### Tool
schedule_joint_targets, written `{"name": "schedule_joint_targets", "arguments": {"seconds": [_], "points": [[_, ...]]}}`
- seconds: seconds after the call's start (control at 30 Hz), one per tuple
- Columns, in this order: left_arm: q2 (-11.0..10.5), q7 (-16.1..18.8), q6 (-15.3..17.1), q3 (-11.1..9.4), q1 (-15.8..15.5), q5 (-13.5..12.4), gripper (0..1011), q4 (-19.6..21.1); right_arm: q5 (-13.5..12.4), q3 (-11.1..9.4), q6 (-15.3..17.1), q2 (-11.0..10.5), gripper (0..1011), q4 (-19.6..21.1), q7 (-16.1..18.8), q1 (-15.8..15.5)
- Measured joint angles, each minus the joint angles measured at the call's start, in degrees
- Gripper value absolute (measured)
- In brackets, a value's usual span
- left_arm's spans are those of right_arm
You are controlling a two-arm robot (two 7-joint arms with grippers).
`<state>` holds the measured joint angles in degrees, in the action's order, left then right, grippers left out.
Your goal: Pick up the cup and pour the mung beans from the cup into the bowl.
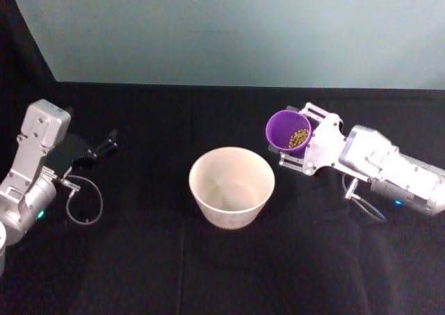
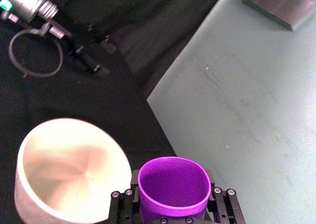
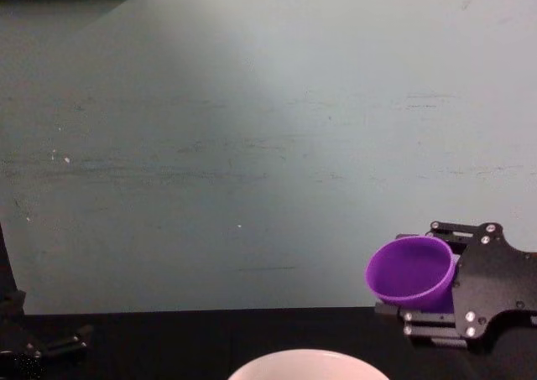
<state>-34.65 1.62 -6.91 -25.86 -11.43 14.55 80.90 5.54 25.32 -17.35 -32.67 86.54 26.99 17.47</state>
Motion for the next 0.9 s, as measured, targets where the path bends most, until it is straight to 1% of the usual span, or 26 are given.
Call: {"name": "schedule_joint_targets", "arguments": {"seconds": [0.03, 0.13, 0.17, 0.2, 0.23, 0.33, 0.37, 0.43, 0.47, 0.57, 0.63, 0.67, 0.7, 0.8, 0.9], "points": [[0.0, 0.0, 0.0, 0.0, 0.0, 0.0, 1000, 0.0, 2.0, 0.5, -0.3, -0.2, 735, 0.3, -0.5, 0.1], [0.0, 0.0, 0.0, 0.0, 0.0, 0.0, 1000, 0.0, 5.0, 1.1, -0.7, -0.6, 736, 0.8, -1.3, 0.1], [0.0, 0.0, 0.0, 0.0, 0.0, 0.0, 1000, 0.0, 7.2, 1.5, -0.9, -0.9, 735, 1.2, -2.0, 0.2], [0.0, 0.0, 0.0, 0.0, 0.0, 0.0, 1000, 0.0, 8.2, 1.7, -1.0, -1.0, 736, 1.5, -2.4, 0.2], [0.0, 0.0, 0.0, 0.0, 0.0, 0.0, 1000, 0.0, 10.5, 2.1, -1.1, -1.2, 735, 1.9, -3.2, 0.2], [0.0, 0.0, 0.0, 0.0, 0.0, 0.0, 1000, 0.0, 13.3, 2.6, -1.3, -1.5, 736, 2.4, -4.2, 0.2], [0.0, 0.0, 0.0, 0.0, 0.0, 0.0, 1000, 0.0, 15.2, 3.1, -1.4, -1.7, 735, 2.6, -4.9, 0.2], [0.0, 0.0, 0.0, 0.0, 0.0, 0.0, 1000, 0.0, 17.1, 3.5, -1.4, -1.9, 736, 2.9, -5.5, 0.3], [0.0, 0.0, 0.0, 0.0, 0.0, 0.0, 1000, 0.0, 19.1, 4.0, -1.4, -2.1, 735, 3.2, -6.1, 0.4], [0.0, 0.0, 0.0, 0.0, 0.0, 0.0, 1000, 0.0, 21.8, 4.7, -1.3, -2.3, 735, 3.7, -7.1, 0.5], [0.0, 0.0, 0.0, 0.0, 0.0, 0.0, 1000, 0.0, 24.9, 5.4, -0.7, -2.5, 735, 4.3, -8.2, 0.6], [0.0, 0.0, 0.0, 0.0, 0.0, 0.0, 1000, 0.0, 24.9, 5.4, -0.7, -2.5, 735, 4.3, -8.2, 0.6], [0.0, 0.0, 0.0, 0.0, 0.0, 0.0, 1000, 0.0, 25.6, 5.6, -0.5, -2.6, 735, 4.4, -8.5, 0.6], [0.0, 0.0, 0.0, 0.0, 0.0, 0.0, 1000, 0.0, 29.1, 6.5, 0.7, -2.9, 735, 5.0, -9.7, 0.7], [0.0, 0.0, 0.0, 0.0, 0.0, 0.0, 1000, 0.0, 31.1, 7.1, 1.5, -3.0, 735, 5.4, -10.3, 0.8]]}}
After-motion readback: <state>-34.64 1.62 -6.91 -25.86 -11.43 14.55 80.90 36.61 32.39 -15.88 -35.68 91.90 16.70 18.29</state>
